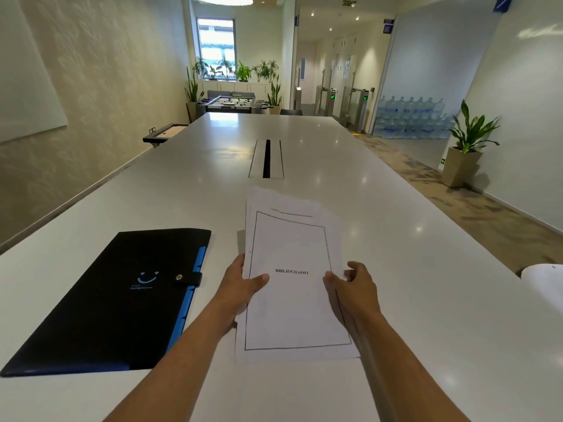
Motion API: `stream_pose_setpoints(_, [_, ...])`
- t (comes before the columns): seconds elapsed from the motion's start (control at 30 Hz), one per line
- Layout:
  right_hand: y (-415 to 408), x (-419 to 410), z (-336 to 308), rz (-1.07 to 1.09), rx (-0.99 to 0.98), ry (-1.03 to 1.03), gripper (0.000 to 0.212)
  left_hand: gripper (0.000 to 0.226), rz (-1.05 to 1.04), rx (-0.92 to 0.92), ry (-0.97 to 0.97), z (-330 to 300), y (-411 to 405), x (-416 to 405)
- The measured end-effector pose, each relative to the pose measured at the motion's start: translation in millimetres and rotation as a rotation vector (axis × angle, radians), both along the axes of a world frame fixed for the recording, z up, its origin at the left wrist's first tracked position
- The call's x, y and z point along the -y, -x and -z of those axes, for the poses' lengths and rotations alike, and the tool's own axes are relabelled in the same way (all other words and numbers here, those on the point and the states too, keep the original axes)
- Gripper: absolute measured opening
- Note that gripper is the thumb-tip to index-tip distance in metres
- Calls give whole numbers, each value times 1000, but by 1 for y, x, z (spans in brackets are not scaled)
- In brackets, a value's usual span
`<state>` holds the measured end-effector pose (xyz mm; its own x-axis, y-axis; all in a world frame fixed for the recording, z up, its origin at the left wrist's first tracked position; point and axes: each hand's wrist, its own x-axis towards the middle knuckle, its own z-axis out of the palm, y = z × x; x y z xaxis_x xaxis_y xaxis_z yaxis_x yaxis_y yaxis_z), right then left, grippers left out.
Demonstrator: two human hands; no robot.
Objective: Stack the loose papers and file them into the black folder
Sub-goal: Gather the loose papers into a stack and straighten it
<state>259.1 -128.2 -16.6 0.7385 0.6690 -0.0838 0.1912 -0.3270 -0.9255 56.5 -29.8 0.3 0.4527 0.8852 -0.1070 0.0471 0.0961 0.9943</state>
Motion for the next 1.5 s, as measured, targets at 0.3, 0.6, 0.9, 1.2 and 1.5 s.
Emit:
stream_pose_setpoints(0.3, [-7, -1, -49, -252, -263, -347, 30, 58, 62, -44, -310, -40, 16, -11])
stream_pose_setpoints(0.6, [-1, 0, -118, -263, 22, -690, 43, 45, -23, 133, -548, -99, 14, -20])
stream_pose_setpoints(0.9, [18, -4, -110, -241, 112, -613, 61, 56, -169, 238, -562, -101, 4, -12])
stream_pose_setpoints(1.2, [23, -5, -108, -185, 164, -590, 54, 45, -233, 202, -536, -100, 2, -11])
stream_pose_setpoints(1.5, [38, -7, -107, -132, 159, -646, 55, 36, -269, 243, -481, -98, -9, 0])
